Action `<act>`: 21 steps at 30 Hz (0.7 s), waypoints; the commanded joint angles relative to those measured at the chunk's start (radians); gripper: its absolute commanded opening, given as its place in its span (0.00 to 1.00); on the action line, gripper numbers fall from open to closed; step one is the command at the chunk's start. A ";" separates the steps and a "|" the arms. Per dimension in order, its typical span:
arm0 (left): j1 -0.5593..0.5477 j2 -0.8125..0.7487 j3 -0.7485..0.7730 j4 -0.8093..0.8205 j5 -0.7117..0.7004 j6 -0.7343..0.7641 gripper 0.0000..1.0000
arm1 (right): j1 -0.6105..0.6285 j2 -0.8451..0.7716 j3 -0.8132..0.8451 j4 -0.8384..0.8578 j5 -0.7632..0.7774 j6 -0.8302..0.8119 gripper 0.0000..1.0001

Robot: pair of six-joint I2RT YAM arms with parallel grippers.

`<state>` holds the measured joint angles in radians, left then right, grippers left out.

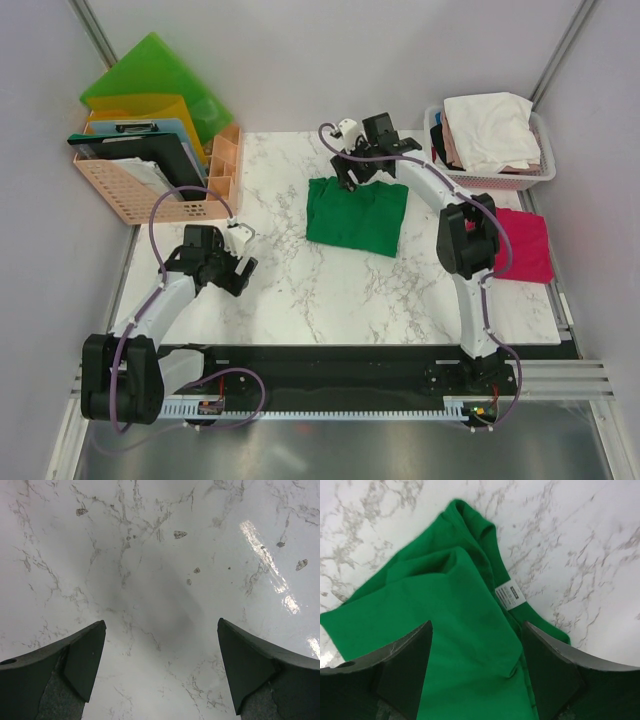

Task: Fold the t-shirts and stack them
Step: Smooth out wrinkles on the folded tshirt

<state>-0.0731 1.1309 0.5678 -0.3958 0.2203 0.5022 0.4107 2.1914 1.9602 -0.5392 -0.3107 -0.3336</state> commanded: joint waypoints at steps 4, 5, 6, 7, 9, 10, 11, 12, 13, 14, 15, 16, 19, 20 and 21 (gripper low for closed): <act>0.007 -0.025 0.001 0.005 0.021 -0.004 1.00 | -0.042 0.112 0.144 -0.153 -0.114 0.048 0.78; 0.007 -0.025 0.001 0.003 0.021 -0.004 1.00 | -0.053 0.120 0.150 -0.156 -0.126 0.053 0.78; 0.007 -0.022 0.003 0.003 0.019 -0.004 1.00 | -0.055 0.125 0.158 -0.160 -0.131 0.056 0.78; 0.007 -0.022 0.004 0.005 0.019 -0.002 1.00 | -0.059 0.126 0.157 -0.165 -0.137 0.056 0.77; 0.007 -0.014 0.006 0.005 0.017 -0.002 1.00 | -0.059 0.117 0.144 -0.163 -0.149 0.050 0.76; 0.007 -0.011 0.007 0.005 0.016 -0.002 1.00 | -0.059 0.113 0.132 -0.165 -0.153 0.045 0.75; 0.007 -0.008 0.009 0.008 0.016 -0.002 1.00 | -0.059 0.114 0.132 -0.165 -0.153 0.042 0.74; 0.007 0.000 0.012 0.008 0.017 -0.002 1.00 | -0.058 0.114 0.131 -0.166 -0.151 0.036 0.73; 0.007 0.003 0.017 0.006 0.019 -0.002 1.00 | -0.059 0.119 0.131 -0.169 -0.154 0.031 0.72; 0.007 0.004 0.017 0.005 0.021 -0.004 1.00 | -0.059 0.119 0.131 -0.169 -0.153 0.030 0.69; 0.007 0.004 0.017 0.006 0.021 -0.005 1.00 | -0.059 0.120 0.132 -0.168 -0.154 0.025 0.67; 0.007 0.004 0.017 0.006 0.022 -0.007 1.00 | -0.059 0.126 0.132 -0.169 -0.156 0.022 0.65; 0.007 -0.002 0.015 0.005 0.024 -0.007 1.00 | -0.059 0.134 0.135 -0.169 -0.156 0.015 0.37; 0.007 -0.002 0.014 0.005 0.025 -0.007 1.00 | -0.058 0.139 0.137 -0.168 -0.154 0.016 0.24; 0.007 0.000 0.014 0.006 0.024 -0.005 1.00 | -0.059 0.142 0.137 -0.166 -0.153 0.019 0.03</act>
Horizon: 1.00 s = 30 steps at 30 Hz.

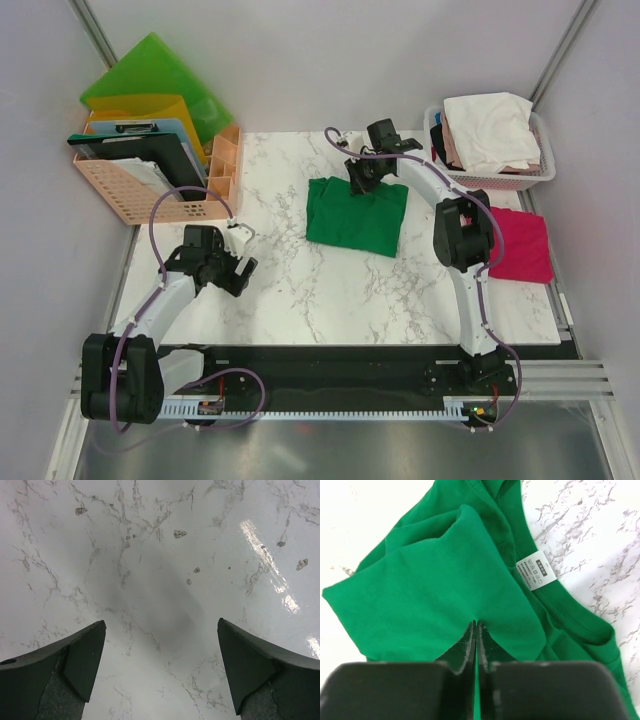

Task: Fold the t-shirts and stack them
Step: Smooth out wrinkles on the folded tshirt

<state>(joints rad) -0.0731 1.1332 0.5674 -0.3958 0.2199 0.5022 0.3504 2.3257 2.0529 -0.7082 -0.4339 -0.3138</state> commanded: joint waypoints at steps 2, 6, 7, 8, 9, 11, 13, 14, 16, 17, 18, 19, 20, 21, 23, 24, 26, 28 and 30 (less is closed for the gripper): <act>0.007 -0.001 0.012 0.005 0.024 -0.005 1.00 | 0.001 0.006 0.041 0.004 -0.031 -0.008 0.00; 0.007 0.005 0.015 0.002 0.024 -0.002 1.00 | 0.012 -0.015 0.010 0.021 -0.017 -0.039 0.00; 0.007 0.007 0.017 0.002 0.024 -0.002 1.00 | 0.016 -0.020 0.006 0.024 0.007 -0.048 0.00; 0.007 0.010 0.019 0.002 0.026 -0.002 1.00 | 0.025 -0.028 0.000 0.026 0.018 -0.060 0.00; 0.007 0.011 0.019 0.000 0.027 -0.002 1.00 | 0.030 -0.028 0.000 0.026 0.029 -0.061 0.00; 0.007 0.005 0.017 0.000 0.026 -0.002 1.00 | 0.032 -0.043 0.001 0.027 0.059 -0.074 0.24; 0.007 -0.001 0.012 -0.002 0.027 -0.001 1.00 | 0.033 -0.072 -0.008 0.042 0.078 -0.090 0.50; 0.007 -0.007 0.012 -0.002 0.030 -0.001 1.00 | 0.032 -0.081 -0.014 0.055 0.089 -0.091 0.64; 0.007 -0.006 0.012 -0.002 0.032 -0.002 1.00 | 0.033 -0.085 -0.016 0.076 0.119 -0.093 0.71; 0.007 -0.004 0.012 -0.002 0.029 -0.001 1.00 | 0.032 -0.077 -0.007 0.073 0.124 -0.094 0.72; 0.007 -0.001 0.014 -0.002 0.029 -0.001 1.00 | 0.033 -0.056 0.018 0.072 0.136 -0.094 0.73; 0.007 -0.001 0.014 -0.002 0.027 -0.001 1.00 | 0.033 -0.043 0.032 0.072 0.139 -0.094 0.73; 0.007 -0.001 0.014 -0.003 0.029 -0.002 1.00 | 0.032 -0.029 0.047 0.073 0.141 -0.093 0.73; 0.007 -0.004 0.012 -0.005 0.032 -0.004 1.00 | 0.032 -0.014 0.074 0.072 0.139 -0.085 0.73; 0.007 -0.012 0.009 -0.008 0.033 -0.005 1.00 | 0.030 0.029 0.098 0.072 0.138 -0.079 0.72; 0.007 -0.012 0.005 -0.009 0.033 -0.005 1.00 | 0.033 0.053 0.116 0.076 0.141 -0.071 0.72; 0.007 -0.021 -0.001 -0.011 0.029 -0.004 1.00 | 0.032 0.073 0.136 0.078 0.146 -0.068 0.71; 0.007 -0.026 -0.014 -0.011 0.027 0.001 1.00 | 0.032 0.093 0.139 0.082 0.144 -0.064 0.71; 0.007 -0.023 -0.021 -0.008 0.021 0.004 1.00 | 0.032 0.103 0.139 0.087 0.141 -0.061 0.70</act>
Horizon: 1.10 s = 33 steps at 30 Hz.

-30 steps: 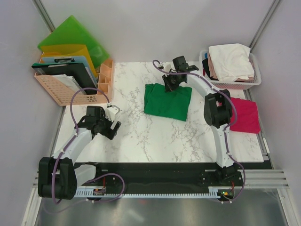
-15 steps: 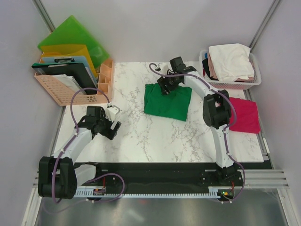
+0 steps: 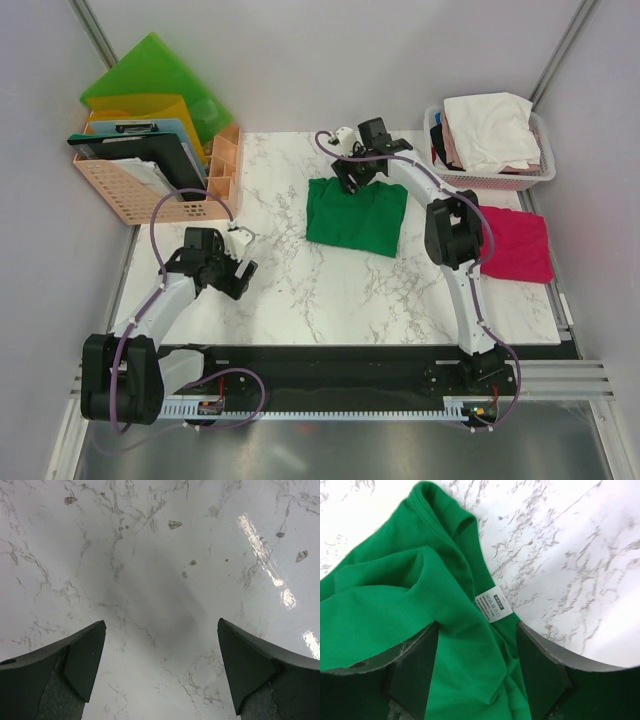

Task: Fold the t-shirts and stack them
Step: Smooth out wrinkles on the folded tshirt

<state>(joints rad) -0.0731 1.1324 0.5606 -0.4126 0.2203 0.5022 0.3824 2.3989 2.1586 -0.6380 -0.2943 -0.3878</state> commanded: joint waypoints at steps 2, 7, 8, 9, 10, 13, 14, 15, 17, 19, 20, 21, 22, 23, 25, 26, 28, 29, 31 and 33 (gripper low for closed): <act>0.007 -0.020 -0.013 0.009 0.017 0.006 1.00 | 0.001 0.032 0.027 0.018 0.000 0.017 0.70; 0.007 -0.020 -0.010 0.011 0.019 0.006 1.00 | 0.000 0.034 0.018 0.027 -0.016 0.018 0.29; 0.007 -0.020 -0.010 0.009 0.019 0.006 1.00 | 0.000 0.034 0.020 0.029 -0.019 0.020 0.19; 0.007 -0.019 -0.010 0.009 0.019 0.006 1.00 | 0.000 0.034 0.020 0.031 -0.022 0.020 0.05; 0.007 -0.020 -0.010 0.009 0.021 0.006 1.00 | 0.000 0.032 0.018 0.032 -0.023 0.021 0.00; 0.007 -0.017 -0.010 0.009 0.022 0.006 1.00 | 0.000 0.023 0.014 0.034 -0.035 0.018 0.00; 0.007 -0.017 -0.010 0.009 0.021 0.004 1.00 | 0.001 0.019 0.007 0.034 -0.037 0.010 0.00; 0.007 -0.016 -0.010 0.011 0.022 0.007 1.00 | 0.003 0.008 0.004 0.035 -0.040 0.006 0.00; 0.007 -0.014 -0.008 0.009 0.021 0.007 1.00 | 0.010 -0.006 -0.006 0.038 -0.040 -0.002 0.00; 0.007 -0.010 -0.008 0.009 0.019 0.006 1.00 | 0.021 -0.023 -0.009 0.041 -0.045 -0.009 0.00; 0.007 -0.011 -0.007 0.011 0.021 0.007 1.00 | 0.027 -0.029 -0.008 0.041 -0.043 -0.013 0.00; 0.007 -0.008 -0.007 0.011 0.019 0.006 1.00 | 0.033 -0.037 -0.009 0.040 -0.043 -0.016 0.00; 0.007 -0.006 -0.007 0.009 0.019 0.006 1.00 | 0.044 -0.038 -0.009 0.041 -0.040 -0.019 0.00; 0.007 -0.008 -0.005 0.009 0.019 0.006 1.00 | 0.049 -0.044 -0.009 0.040 -0.040 -0.019 0.00; 0.007 -0.005 -0.005 0.009 0.017 0.006 1.00 | 0.070 -0.052 -0.013 0.040 -0.042 -0.020 0.00; 0.007 -0.005 -0.005 0.009 0.017 0.006 1.00 | 0.076 -0.060 -0.016 0.043 -0.042 -0.022 0.00; 0.007 -0.002 -0.005 0.009 0.017 0.006 1.00 | 0.091 -0.069 -0.023 0.047 -0.039 -0.023 0.00; 0.007 0.000 -0.004 0.009 0.017 0.006 1.00 | 0.096 -0.073 -0.025 0.050 -0.037 -0.023 0.00; 0.007 0.000 -0.004 0.009 0.019 0.006 1.00 | 0.107 -0.073 -0.019 0.052 -0.028 -0.031 0.00; 0.007 0.001 -0.002 0.008 0.017 0.006 1.00 | 0.113 -0.067 -0.008 0.052 -0.017 -0.034 0.00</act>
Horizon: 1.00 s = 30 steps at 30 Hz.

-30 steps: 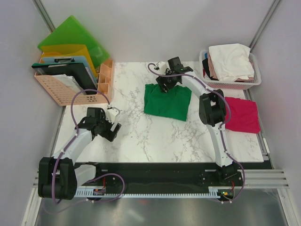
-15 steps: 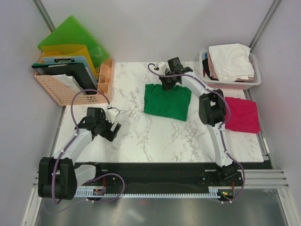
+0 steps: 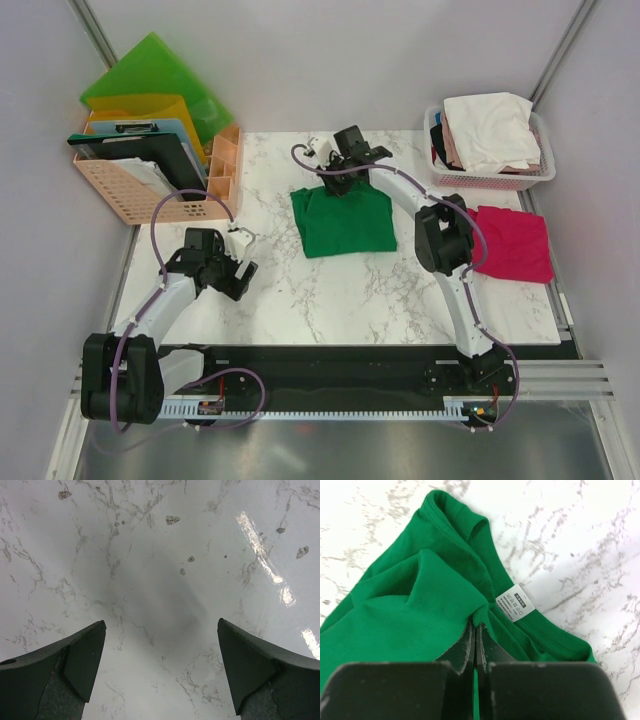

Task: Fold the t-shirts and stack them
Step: Smooth out wrinkles on the folded tshirt

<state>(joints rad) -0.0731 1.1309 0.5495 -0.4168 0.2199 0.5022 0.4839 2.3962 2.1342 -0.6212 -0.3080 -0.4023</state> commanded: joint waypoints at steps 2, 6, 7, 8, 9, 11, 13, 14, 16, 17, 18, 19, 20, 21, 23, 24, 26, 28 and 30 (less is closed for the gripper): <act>0.007 0.003 0.007 0.013 0.018 0.006 1.00 | 0.012 -0.055 0.027 0.032 0.004 -0.018 0.16; 0.007 0.003 0.007 0.012 0.019 0.006 1.00 | 0.010 -0.057 0.010 0.026 0.100 -0.020 0.85; 0.007 0.003 0.007 0.013 0.021 0.007 1.00 | 0.007 -0.066 -0.022 0.031 0.119 -0.018 0.94; 0.007 0.004 0.007 0.013 0.019 0.007 1.00 | 0.001 -0.101 -0.048 0.055 0.127 -0.001 0.95; 0.007 0.003 0.007 0.010 0.021 0.007 1.00 | -0.019 -0.126 -0.078 0.079 0.138 0.022 0.96; 0.007 0.006 0.009 0.010 0.022 0.009 1.00 | -0.047 -0.216 -0.176 0.156 0.141 0.078 0.98; 0.007 0.006 0.009 0.010 0.024 0.010 1.00 | -0.085 -0.279 -0.261 0.185 0.162 0.155 0.98; 0.007 0.006 0.009 0.009 0.024 0.010 1.00 | -0.094 -0.343 -0.290 0.205 0.182 0.177 0.98; 0.007 0.006 0.009 0.009 0.032 0.012 1.00 | -0.102 -0.397 -0.373 0.201 0.198 0.204 0.98; 0.006 0.007 0.015 0.006 0.036 0.009 1.00 | -0.102 -0.434 -0.394 0.169 0.188 0.209 0.98; 0.006 0.009 0.020 0.003 0.045 0.006 1.00 | -0.103 -0.448 -0.414 0.152 0.173 0.215 0.98; 0.004 0.012 0.041 -0.011 0.071 -0.004 1.00 | -0.102 -0.460 -0.463 0.137 0.140 0.204 0.98; 0.004 0.023 0.052 -0.017 0.087 -0.008 1.00 | -0.102 -0.488 -0.493 0.127 0.095 0.203 0.97; 0.003 0.023 0.062 -0.022 0.099 -0.019 1.00 | -0.100 -0.500 -0.523 0.136 0.078 0.203 0.88; -0.002 0.015 0.098 -0.019 0.102 -0.036 1.00 | -0.091 -0.519 -0.588 0.159 0.084 0.175 0.92; -0.002 0.004 0.111 -0.020 0.104 -0.047 1.00 | -0.073 -0.517 -0.594 0.158 0.101 0.159 0.98; -0.002 -0.040 0.151 -0.019 0.093 -0.050 1.00 | -0.045 -0.511 -0.608 0.146 0.145 0.139 0.98; -0.002 -0.071 0.164 -0.016 0.073 -0.048 1.00 | -0.030 -0.500 -0.615 0.140 0.162 0.137 0.98; -0.002 -0.097 0.168 -0.017 0.055 -0.030 1.00 | -0.001 -0.473 -0.620 0.135 0.179 0.146 0.98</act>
<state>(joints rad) -0.0742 1.0882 0.6704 -0.4469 0.2790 0.4839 0.4503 1.8965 1.5242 -0.4889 -0.1627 -0.2501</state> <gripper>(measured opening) 0.996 0.981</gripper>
